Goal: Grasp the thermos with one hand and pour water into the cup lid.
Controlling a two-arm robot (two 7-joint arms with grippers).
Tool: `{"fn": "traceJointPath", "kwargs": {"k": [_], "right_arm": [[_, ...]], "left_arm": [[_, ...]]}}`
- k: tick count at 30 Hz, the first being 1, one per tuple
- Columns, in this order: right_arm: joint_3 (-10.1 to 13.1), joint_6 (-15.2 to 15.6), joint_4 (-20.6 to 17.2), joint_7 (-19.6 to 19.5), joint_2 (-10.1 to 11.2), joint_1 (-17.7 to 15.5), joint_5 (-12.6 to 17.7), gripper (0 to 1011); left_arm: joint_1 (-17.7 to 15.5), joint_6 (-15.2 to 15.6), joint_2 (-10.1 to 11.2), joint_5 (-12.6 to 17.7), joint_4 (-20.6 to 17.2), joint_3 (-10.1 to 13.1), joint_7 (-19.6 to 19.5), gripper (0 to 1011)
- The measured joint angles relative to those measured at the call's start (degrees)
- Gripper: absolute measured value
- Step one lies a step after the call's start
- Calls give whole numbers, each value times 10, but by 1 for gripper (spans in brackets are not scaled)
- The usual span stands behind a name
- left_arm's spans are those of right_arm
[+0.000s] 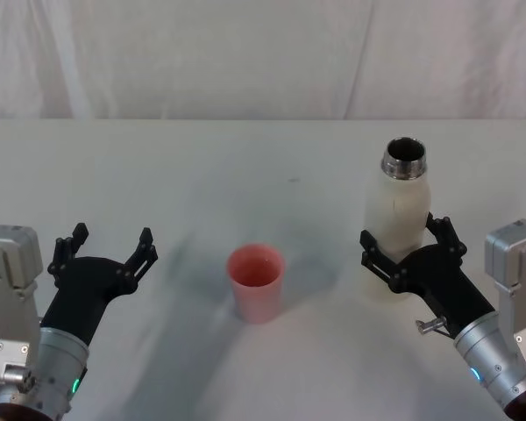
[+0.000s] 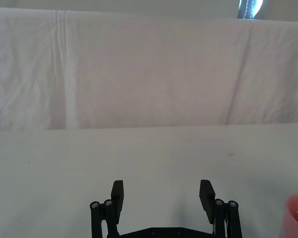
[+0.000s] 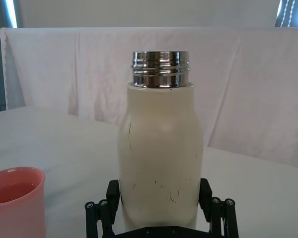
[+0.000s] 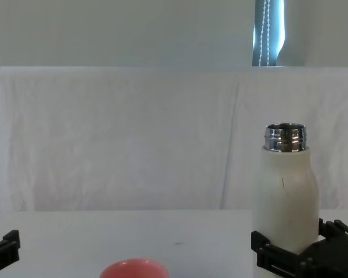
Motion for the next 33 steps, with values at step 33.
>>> {"fn": "traceJointPath", "kwargs": {"k": [33], "right_arm": [[10,-3,-11,0,1,-21,18,1001]], "left_arm": [[0,0,0,0,0,0,0,1001]]}}
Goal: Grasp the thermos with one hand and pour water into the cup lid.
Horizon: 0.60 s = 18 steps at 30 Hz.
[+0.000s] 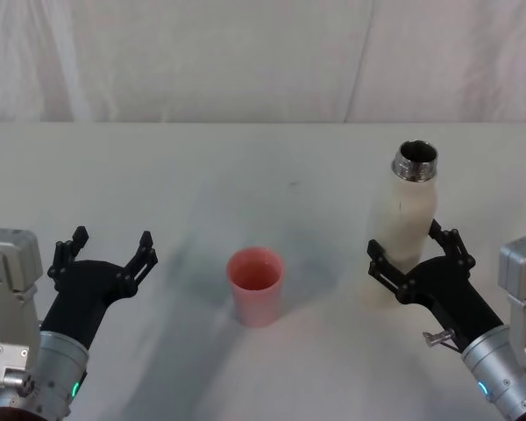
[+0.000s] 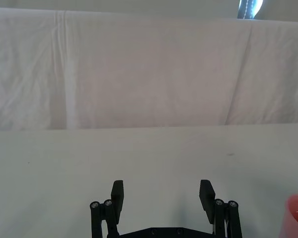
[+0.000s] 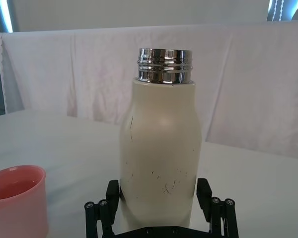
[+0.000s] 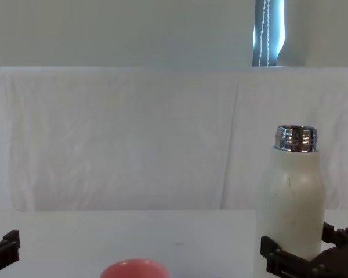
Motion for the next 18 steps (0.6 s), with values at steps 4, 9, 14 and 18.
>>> {"fn": "traceJointPath", "kwargs": {"k": [4,9,14,18], "right_arm": [[1,0,-3,0,0,-3,2,1001],[3,-1,-7,-1,0,-8,3,1001],[3,-1,-8,-1,1,-11,3,1001],[3,-1,-11,-1,2,-14,3,1001]], "left_arm": [[0,0,0,0,0,0,0,1001],[0,0,0,0,0,0,0,1001],[0,0,0,0,0,0,0,1001],[0,0,0,0,0,0,0,1001]]}}
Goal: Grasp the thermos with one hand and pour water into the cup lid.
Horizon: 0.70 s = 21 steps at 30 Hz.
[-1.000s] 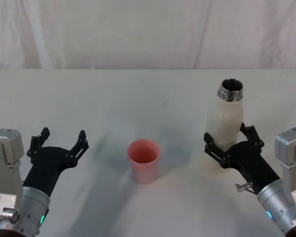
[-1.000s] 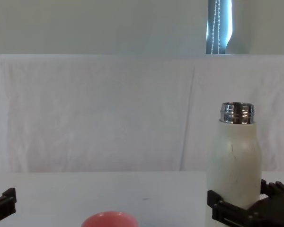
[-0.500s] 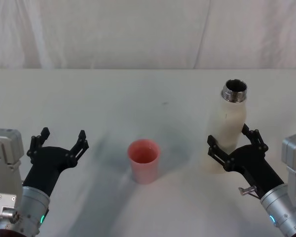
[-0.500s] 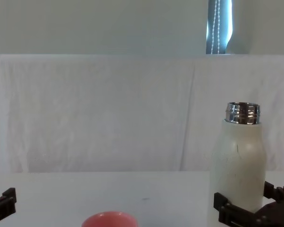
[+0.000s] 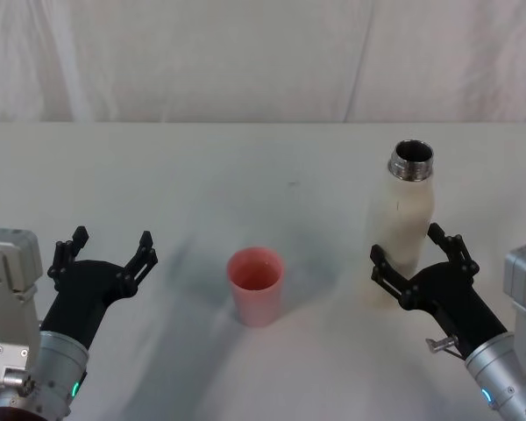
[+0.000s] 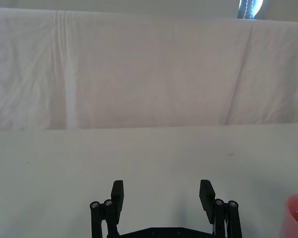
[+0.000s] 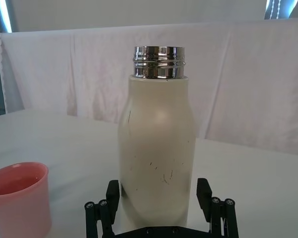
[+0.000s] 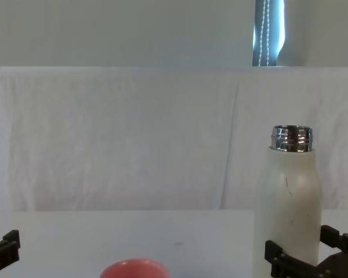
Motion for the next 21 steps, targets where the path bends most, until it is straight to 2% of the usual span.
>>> {"fn": "traceJointPath", "kwargs": {"k": [21], "right_arm": [[7,0,-29,-9,4,-35,-5,1001]], "left_arm": [[0,0,0,0,0,0,0,1001]]}}
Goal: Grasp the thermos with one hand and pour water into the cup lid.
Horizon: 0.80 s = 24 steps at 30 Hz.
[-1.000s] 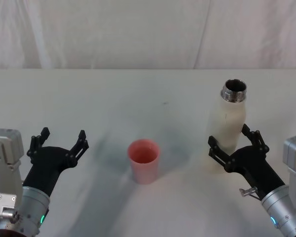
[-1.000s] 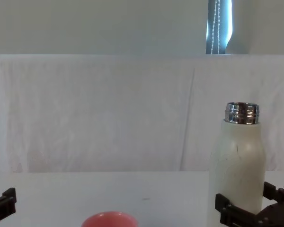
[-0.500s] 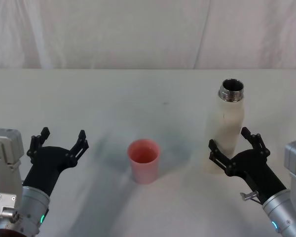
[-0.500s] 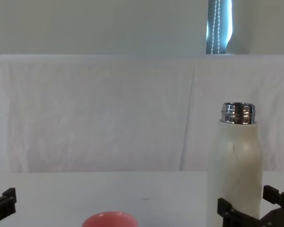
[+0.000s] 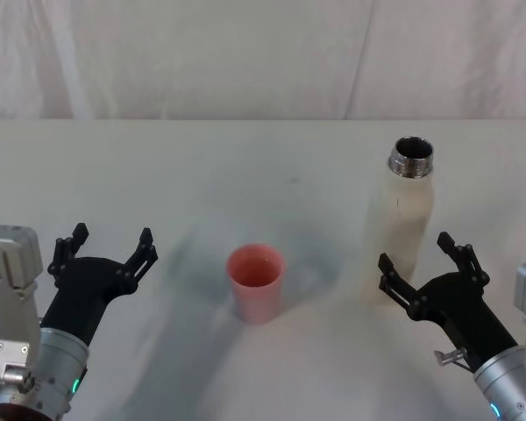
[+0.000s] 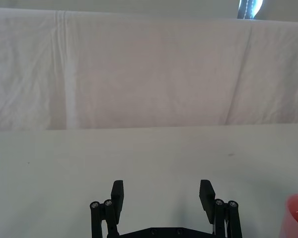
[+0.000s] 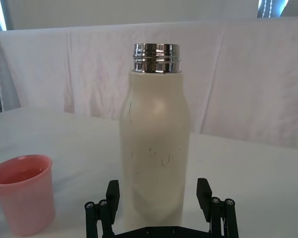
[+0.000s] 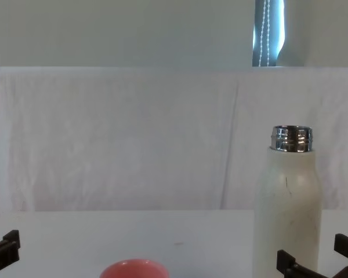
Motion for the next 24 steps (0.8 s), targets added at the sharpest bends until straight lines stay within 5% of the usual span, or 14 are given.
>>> {"fn": "traceJointPath", "kwargs": {"k": [24], "right_arm": [[-5,-11,-18,-8,-11,-33,-9,1001]], "left_arm": [[0,0,0,0,0,0,0,1001]]}}
